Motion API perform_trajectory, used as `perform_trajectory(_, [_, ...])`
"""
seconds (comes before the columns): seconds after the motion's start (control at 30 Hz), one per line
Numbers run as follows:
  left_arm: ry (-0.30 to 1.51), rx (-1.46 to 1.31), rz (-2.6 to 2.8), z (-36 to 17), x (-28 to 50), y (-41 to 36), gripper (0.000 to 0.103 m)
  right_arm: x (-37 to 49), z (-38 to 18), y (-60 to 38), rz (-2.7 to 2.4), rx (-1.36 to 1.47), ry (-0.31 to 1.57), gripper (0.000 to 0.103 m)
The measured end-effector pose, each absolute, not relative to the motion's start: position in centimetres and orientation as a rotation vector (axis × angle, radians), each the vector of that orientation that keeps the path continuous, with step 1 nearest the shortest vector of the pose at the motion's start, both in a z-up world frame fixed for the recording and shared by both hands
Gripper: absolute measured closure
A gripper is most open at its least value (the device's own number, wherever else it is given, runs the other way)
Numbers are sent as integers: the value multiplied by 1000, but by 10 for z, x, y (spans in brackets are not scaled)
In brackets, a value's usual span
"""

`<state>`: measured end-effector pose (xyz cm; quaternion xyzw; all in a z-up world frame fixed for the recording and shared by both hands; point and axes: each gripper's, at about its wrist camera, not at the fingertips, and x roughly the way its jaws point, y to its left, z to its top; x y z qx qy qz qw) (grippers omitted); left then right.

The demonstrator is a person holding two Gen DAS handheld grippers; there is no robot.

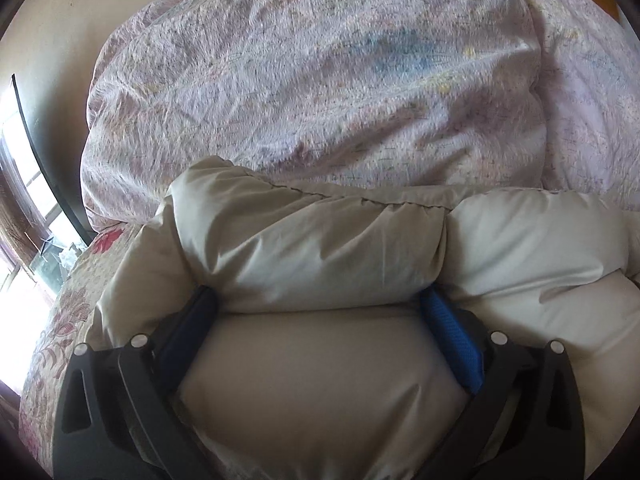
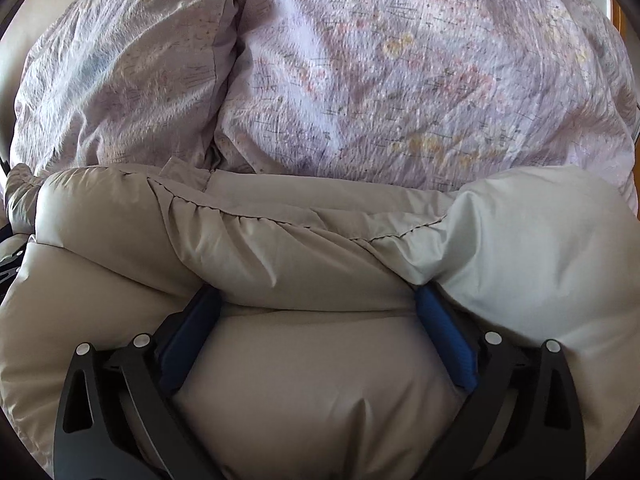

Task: Fold large clothes

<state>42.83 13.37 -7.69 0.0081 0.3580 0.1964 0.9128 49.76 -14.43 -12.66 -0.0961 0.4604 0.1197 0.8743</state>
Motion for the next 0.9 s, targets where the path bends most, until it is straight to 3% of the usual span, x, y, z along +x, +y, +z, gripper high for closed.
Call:
perform_trajectory(0.2, [732,15,402,-64,409,135,2,493,-102,-149,256,-168,996,4])
perform_trajectory(0.33, [644,-14,374,-33,382,145,2,488,-50,-181,217,-143,823,4])
perform_trajectory(0.47, [577,-8,428,-8,387,159,2,511,-36,-218,75,-136,729,4])
perform_trajectory(0.57, [554,10,499,-7,403,173,2,524,-43,-241,17,-81,714,4])
perform_trajectory(0.9, [698,-25,562,-65,435,206,2,549,-111,-272,-15,17,963,1])
